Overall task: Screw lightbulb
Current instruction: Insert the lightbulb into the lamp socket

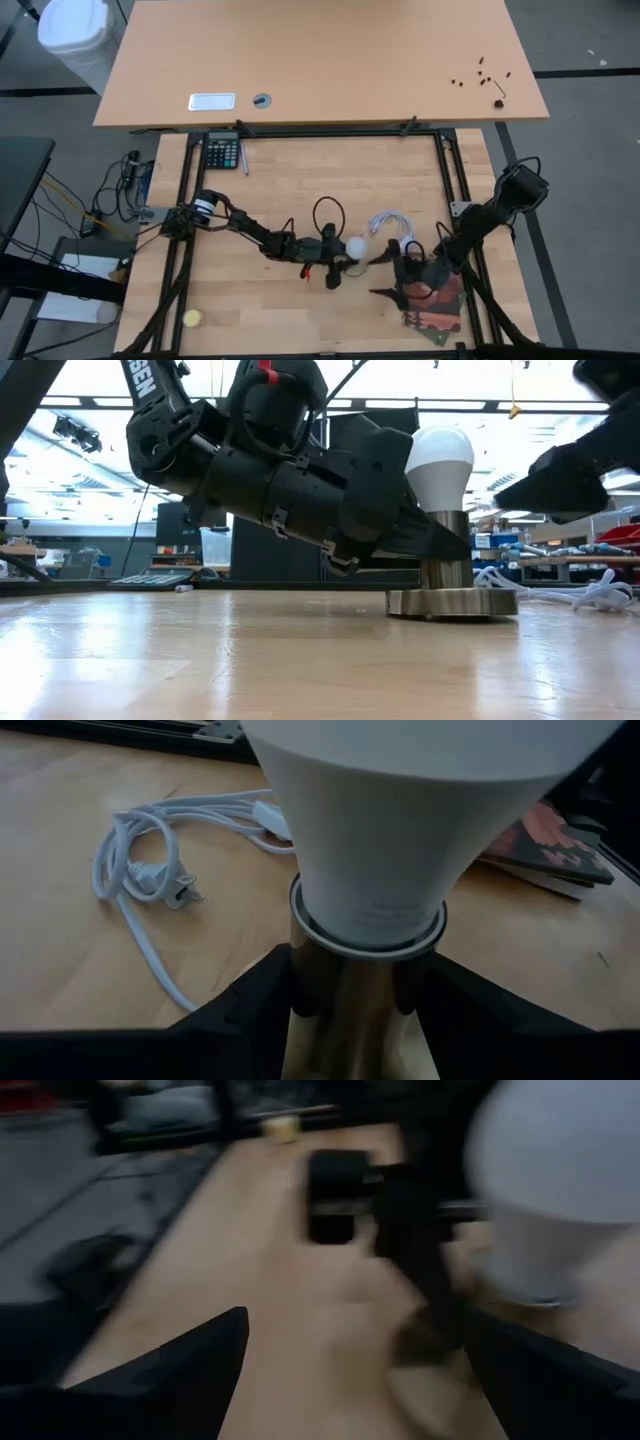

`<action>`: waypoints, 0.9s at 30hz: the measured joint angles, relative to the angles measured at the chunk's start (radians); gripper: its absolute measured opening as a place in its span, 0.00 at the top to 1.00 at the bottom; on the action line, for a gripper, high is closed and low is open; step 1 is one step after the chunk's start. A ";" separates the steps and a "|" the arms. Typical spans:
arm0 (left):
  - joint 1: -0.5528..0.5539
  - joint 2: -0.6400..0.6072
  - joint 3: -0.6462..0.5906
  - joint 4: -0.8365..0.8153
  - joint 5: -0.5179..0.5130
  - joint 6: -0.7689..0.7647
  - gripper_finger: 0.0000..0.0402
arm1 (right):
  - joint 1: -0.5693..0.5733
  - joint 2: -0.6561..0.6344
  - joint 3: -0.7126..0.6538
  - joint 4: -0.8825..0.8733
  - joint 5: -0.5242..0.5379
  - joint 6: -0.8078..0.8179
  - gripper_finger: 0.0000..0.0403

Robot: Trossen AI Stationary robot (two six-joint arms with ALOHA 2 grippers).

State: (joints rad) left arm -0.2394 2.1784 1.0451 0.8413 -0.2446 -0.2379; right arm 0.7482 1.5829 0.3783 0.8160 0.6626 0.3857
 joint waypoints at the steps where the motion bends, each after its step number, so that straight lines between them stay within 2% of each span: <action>1: 0.000 0.000 0.000 0.000 0.003 -0.001 0.53 | -0.006 0.000 0.000 -0.006 0.029 0.003 0.07; 5: -0.001 0.000 0.000 0.000 0.022 -0.002 0.53 | -0.036 0.000 0.000 -0.008 0.120 0.009 0.07; 8: -0.002 0.000 0.000 0.001 0.025 -0.002 0.53 | -0.079 0.000 0.000 0.003 0.124 0.009 0.07; 12: -0.003 0.000 0.000 0.004 0.025 -0.002 0.53 | -0.134 0.002 0.001 0.020 0.031 0.008 0.07; 16: -0.004 0.000 0.000 0.003 0.013 -0.002 0.53 | -0.133 0.002 0.015 0.016 -0.033 -0.021 0.07; 21: -0.009 0.000 -0.001 0.000 -0.004 -0.001 0.53 | -0.070 0.003 0.023 0.013 -0.063 0.006 0.07; 25: 0.000 0.000 -0.001 -0.003 -0.051 -0.007 0.53 | 0.001 0.001 0.027 0.036 -0.206 0.021 0.07; 27: -0.001 0.000 -0.001 -0.003 -0.053 -0.006 0.53 | 0.025 0.001 0.027 0.026 -0.153 0.015 0.07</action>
State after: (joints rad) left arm -0.2401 2.1788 1.0439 0.8381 -0.2979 -0.2434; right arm 0.7731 1.5841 0.4057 0.8423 0.5091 0.4005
